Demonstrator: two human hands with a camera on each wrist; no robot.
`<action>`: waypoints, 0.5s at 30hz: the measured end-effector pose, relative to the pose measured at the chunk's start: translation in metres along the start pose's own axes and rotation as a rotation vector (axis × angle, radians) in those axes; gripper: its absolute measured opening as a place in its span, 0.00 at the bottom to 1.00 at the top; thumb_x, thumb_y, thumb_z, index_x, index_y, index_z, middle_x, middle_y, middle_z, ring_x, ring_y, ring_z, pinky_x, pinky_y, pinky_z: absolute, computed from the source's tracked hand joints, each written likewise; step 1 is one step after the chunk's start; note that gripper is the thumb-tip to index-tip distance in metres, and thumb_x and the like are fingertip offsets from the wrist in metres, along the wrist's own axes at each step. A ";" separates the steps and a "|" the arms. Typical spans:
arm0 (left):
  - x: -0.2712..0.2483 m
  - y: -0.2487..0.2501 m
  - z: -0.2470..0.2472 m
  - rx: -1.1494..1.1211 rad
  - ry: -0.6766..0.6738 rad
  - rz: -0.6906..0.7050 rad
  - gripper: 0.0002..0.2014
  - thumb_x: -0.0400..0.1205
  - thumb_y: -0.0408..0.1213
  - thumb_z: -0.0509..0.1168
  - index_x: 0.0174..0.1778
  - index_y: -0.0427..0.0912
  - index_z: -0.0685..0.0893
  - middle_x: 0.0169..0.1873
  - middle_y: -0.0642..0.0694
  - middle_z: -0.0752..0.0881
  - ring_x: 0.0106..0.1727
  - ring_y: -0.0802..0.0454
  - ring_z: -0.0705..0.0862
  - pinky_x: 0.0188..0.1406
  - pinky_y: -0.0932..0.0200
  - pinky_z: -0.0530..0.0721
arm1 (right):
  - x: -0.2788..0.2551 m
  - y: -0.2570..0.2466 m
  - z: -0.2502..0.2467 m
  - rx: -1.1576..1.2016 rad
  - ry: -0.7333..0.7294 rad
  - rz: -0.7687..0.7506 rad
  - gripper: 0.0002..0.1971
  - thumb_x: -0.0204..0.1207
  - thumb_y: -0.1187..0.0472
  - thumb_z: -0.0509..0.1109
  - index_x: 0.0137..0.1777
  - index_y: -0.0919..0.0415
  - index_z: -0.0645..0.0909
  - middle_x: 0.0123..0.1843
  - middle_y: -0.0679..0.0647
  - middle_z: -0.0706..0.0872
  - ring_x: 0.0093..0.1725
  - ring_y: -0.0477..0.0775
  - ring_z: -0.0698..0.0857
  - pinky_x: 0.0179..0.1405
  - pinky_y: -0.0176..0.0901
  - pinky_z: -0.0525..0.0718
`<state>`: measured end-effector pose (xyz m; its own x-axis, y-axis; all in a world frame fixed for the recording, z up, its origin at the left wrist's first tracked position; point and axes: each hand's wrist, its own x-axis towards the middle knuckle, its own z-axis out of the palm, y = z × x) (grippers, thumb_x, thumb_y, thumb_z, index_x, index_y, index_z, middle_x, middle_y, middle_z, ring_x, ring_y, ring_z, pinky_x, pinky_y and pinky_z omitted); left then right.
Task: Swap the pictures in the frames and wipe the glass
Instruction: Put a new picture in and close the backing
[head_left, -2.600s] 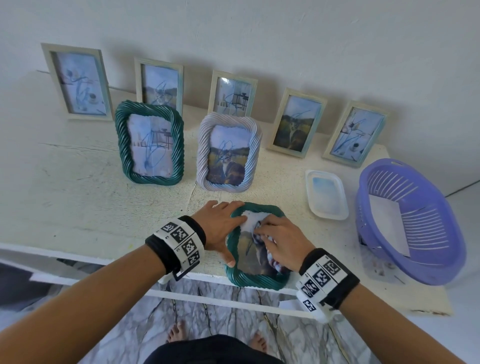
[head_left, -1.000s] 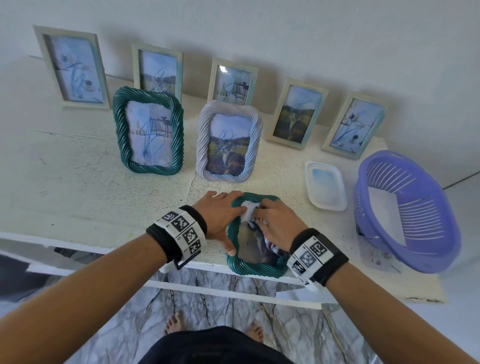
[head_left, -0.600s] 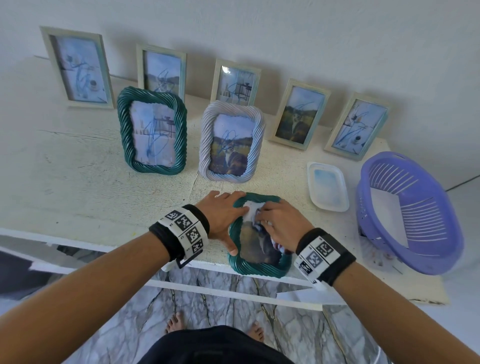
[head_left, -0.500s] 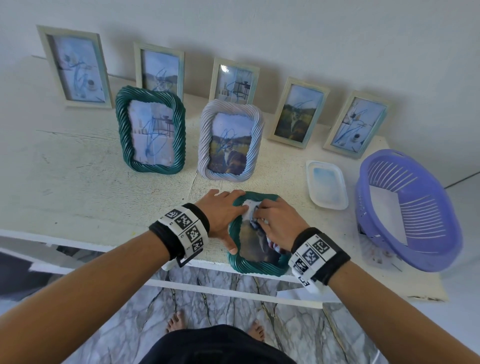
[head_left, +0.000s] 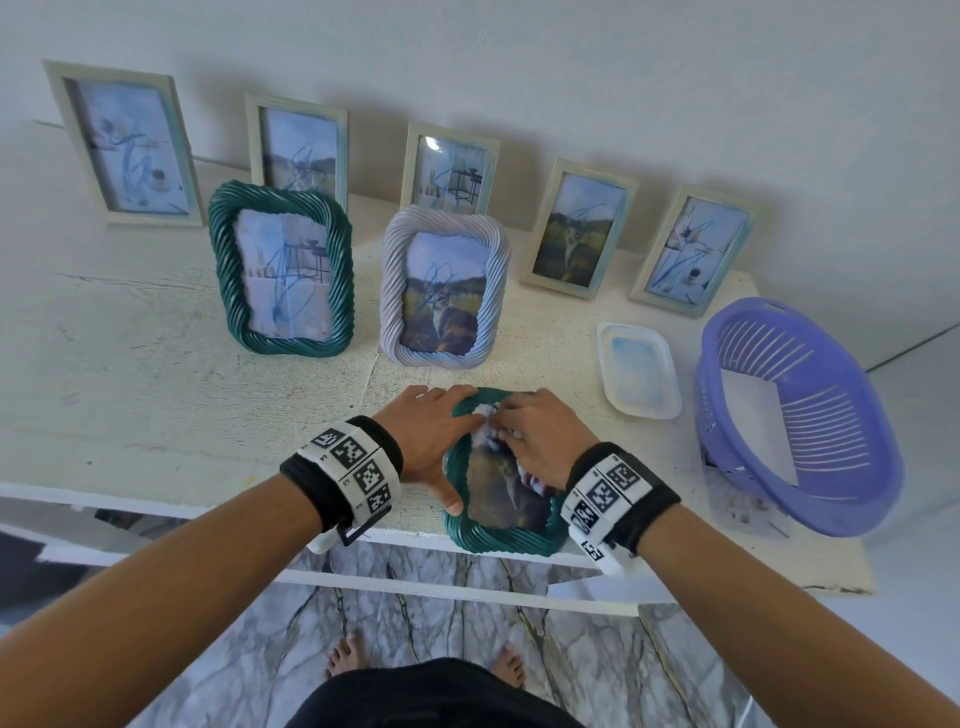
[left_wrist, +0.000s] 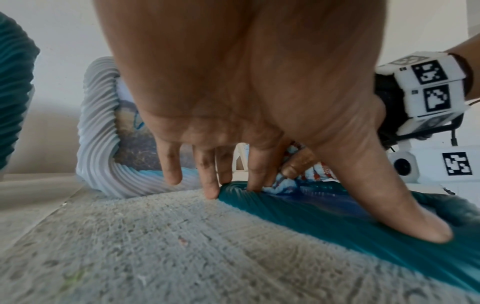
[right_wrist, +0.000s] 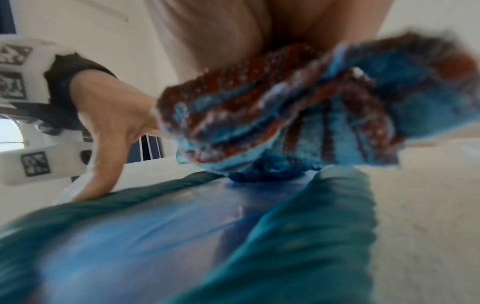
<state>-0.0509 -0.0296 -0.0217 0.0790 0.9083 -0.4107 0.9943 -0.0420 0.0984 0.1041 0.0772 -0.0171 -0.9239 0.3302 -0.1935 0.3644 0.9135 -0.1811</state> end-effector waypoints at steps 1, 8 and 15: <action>0.000 0.000 0.001 -0.011 0.002 -0.001 0.58 0.60 0.74 0.71 0.82 0.50 0.59 0.83 0.44 0.54 0.78 0.41 0.64 0.78 0.45 0.60 | -0.005 -0.004 0.003 0.036 -0.014 -0.034 0.14 0.80 0.67 0.62 0.60 0.60 0.85 0.64 0.55 0.84 0.58 0.56 0.79 0.59 0.44 0.65; 0.002 -0.005 0.003 -0.033 0.008 -0.005 0.62 0.59 0.75 0.72 0.83 0.45 0.57 0.83 0.45 0.53 0.80 0.43 0.63 0.79 0.47 0.61 | -0.010 0.003 0.006 0.084 -0.038 -0.084 0.16 0.78 0.68 0.63 0.61 0.58 0.86 0.65 0.55 0.85 0.59 0.59 0.82 0.60 0.47 0.66; 0.004 -0.003 0.000 0.003 0.013 -0.012 0.62 0.58 0.75 0.72 0.82 0.46 0.58 0.83 0.45 0.54 0.80 0.44 0.63 0.79 0.46 0.59 | -0.013 -0.012 0.006 0.079 -0.003 -0.132 0.14 0.77 0.69 0.64 0.60 0.62 0.86 0.67 0.57 0.83 0.60 0.58 0.80 0.59 0.48 0.66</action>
<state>-0.0538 -0.0258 -0.0240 0.0657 0.9139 -0.4005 0.9954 -0.0320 0.0904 0.1119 0.0607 -0.0181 -0.9640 0.2078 -0.1660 0.2482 0.9271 -0.2808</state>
